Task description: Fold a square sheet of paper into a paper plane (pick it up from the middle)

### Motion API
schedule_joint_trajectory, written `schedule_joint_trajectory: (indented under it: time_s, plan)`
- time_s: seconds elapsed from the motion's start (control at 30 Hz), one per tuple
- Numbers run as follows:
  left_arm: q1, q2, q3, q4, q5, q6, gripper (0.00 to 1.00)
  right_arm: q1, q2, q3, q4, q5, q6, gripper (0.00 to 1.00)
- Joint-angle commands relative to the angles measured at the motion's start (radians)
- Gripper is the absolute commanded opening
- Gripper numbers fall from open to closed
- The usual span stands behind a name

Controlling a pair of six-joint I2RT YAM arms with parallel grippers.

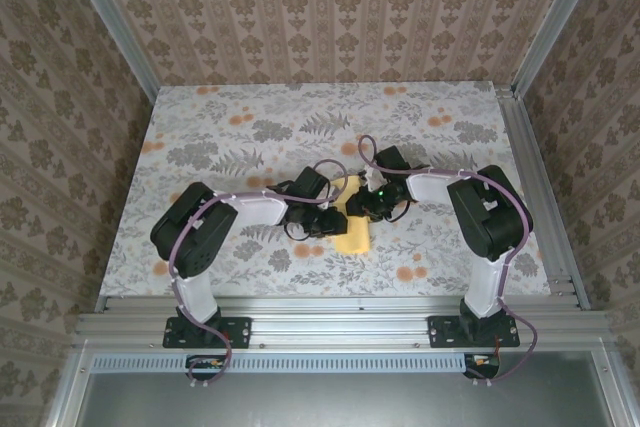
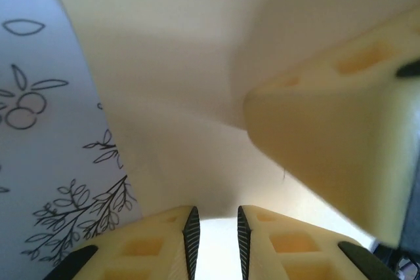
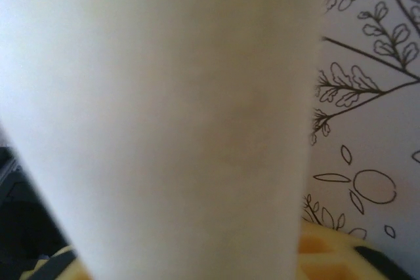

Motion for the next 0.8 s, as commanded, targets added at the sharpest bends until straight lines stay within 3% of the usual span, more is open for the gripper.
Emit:
schedule_joint_trajectory:
  time_s: [0.0, 0.27, 0.77]
  plan:
    - [-0.011, 0.045, 0.008, -0.034, -0.021, 0.006, 0.26, -0.003, -0.031, -0.014, -0.036, 0.045, -0.013, 0.41]
    - [-0.013, 0.054, 0.008, -0.041, -0.023, 0.014, 0.26, -0.004, -0.141, -0.039, -0.138, 0.216, -0.021, 0.53]
    - [-0.023, 0.034, 0.050, -0.057, -0.003, 0.010, 0.27, 0.019, -0.180, -0.091, -0.130, 0.301, 0.014, 0.48]
